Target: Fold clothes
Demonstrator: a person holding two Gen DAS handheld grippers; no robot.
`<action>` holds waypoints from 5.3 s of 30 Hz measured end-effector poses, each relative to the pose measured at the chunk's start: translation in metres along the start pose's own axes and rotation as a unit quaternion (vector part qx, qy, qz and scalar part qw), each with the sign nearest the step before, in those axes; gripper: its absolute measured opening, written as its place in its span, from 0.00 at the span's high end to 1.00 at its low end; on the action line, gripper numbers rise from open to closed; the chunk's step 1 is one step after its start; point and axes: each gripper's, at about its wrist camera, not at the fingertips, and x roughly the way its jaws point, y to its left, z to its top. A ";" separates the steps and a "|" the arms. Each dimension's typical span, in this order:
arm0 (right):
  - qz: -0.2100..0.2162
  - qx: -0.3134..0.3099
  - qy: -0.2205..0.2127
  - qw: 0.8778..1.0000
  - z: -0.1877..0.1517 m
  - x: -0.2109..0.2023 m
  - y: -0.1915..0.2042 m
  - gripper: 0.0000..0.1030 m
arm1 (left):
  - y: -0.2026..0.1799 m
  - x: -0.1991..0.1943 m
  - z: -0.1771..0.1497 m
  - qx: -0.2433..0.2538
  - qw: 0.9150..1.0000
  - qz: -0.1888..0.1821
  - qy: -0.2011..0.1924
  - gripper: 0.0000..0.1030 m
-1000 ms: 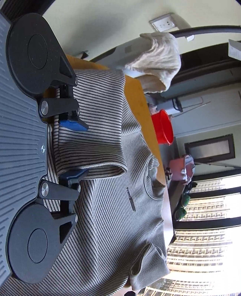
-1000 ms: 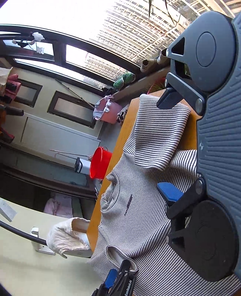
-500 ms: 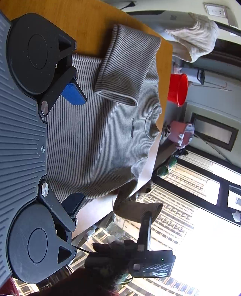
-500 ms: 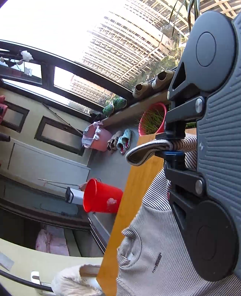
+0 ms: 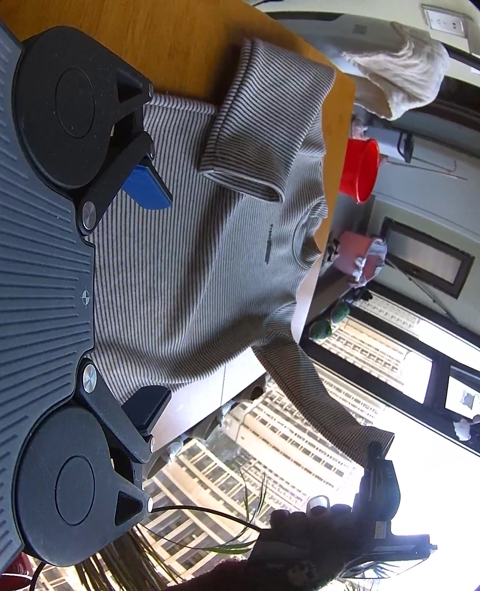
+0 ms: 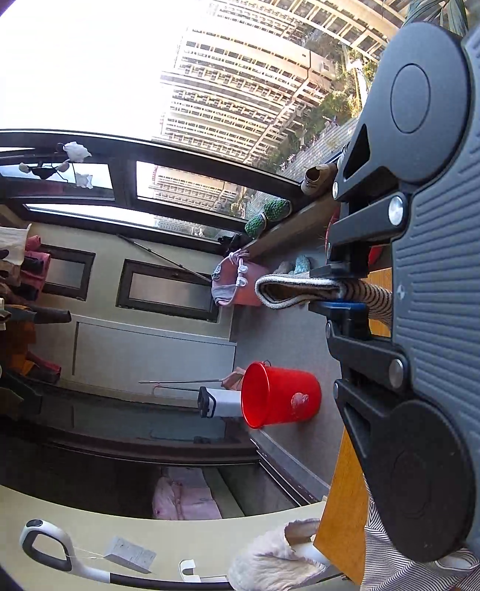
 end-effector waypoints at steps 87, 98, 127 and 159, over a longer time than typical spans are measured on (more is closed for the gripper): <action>0.445 0.247 0.147 0.848 -0.274 -0.082 0.051 0.00 | 0.010 -0.007 0.127 0.143 0.949 0.269 -0.076 0.83; 0.449 0.244 0.144 0.847 -0.276 -0.082 0.050 0.00 | -0.056 0.002 0.190 0.162 0.953 0.225 -0.123 0.83; 0.428 0.215 0.136 0.867 -0.276 -0.088 0.060 0.00 | -0.081 0.097 0.125 0.157 0.978 0.136 -0.030 0.27; 0.220 0.186 0.143 0.947 -0.228 0.021 0.044 0.00 | 0.039 0.069 -0.003 0.054 0.997 0.060 0.002 0.04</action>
